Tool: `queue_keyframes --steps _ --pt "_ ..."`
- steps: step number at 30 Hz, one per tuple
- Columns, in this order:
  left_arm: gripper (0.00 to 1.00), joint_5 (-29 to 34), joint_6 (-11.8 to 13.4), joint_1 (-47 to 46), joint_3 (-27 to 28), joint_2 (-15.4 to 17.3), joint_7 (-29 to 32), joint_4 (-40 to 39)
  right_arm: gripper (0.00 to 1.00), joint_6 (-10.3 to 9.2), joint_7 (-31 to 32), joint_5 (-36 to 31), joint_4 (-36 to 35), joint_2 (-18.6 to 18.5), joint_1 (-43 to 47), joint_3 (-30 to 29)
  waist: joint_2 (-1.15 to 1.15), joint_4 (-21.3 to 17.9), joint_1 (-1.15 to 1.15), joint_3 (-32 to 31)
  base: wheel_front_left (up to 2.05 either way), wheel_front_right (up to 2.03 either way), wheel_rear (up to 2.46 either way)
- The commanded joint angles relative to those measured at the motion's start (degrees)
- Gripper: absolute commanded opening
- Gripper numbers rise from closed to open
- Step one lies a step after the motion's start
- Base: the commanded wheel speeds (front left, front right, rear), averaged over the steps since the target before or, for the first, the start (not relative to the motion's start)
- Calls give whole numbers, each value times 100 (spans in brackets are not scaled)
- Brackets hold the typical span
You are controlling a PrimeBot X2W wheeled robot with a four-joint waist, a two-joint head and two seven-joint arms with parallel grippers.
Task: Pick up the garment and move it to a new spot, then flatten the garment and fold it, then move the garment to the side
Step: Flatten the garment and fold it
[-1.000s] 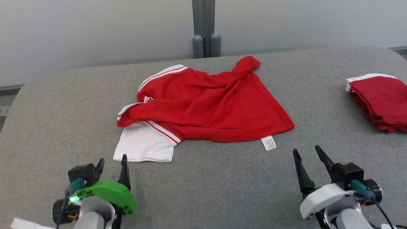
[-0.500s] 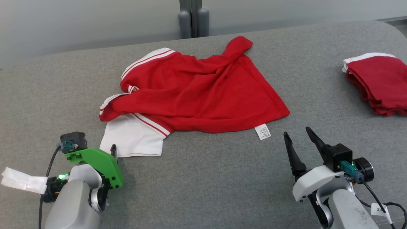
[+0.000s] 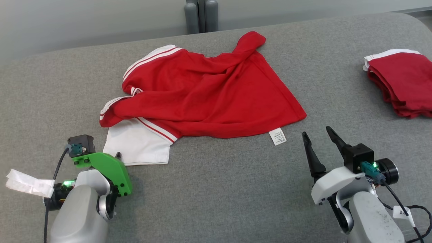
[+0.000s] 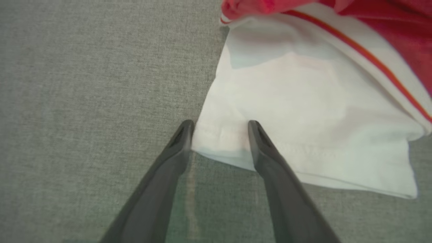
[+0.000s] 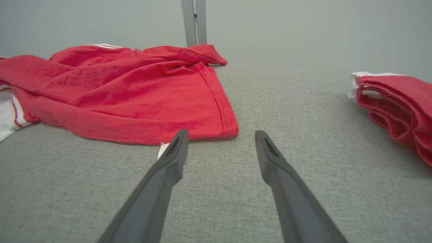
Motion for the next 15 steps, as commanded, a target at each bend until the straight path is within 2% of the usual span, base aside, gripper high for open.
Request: queue_keyframes --steps 1,5,10,15 --pt "0 -18 -33 31 -35 -57 -35 52 100 -10 6 -102 80 -18 -151 -46 0 37 0 18 0 0 0" --pt "0 -47 -35 41 -40 -78 -291 -108 100 -10 236 -304 347 -20 -526 -198 0 140 0 43 0 0 0" --pt "0 -55 -31 88 -60 -142 -626 -366 100 -10 787 -533 918 -28 -1096 -621 0 349 0 61 0 0 0" --pt "0 -33 -21 188 -119 -206 -885 -635 100 -10 1273 -756 1501 -90 -1532 -799 0 570 0 68 0 0 0"
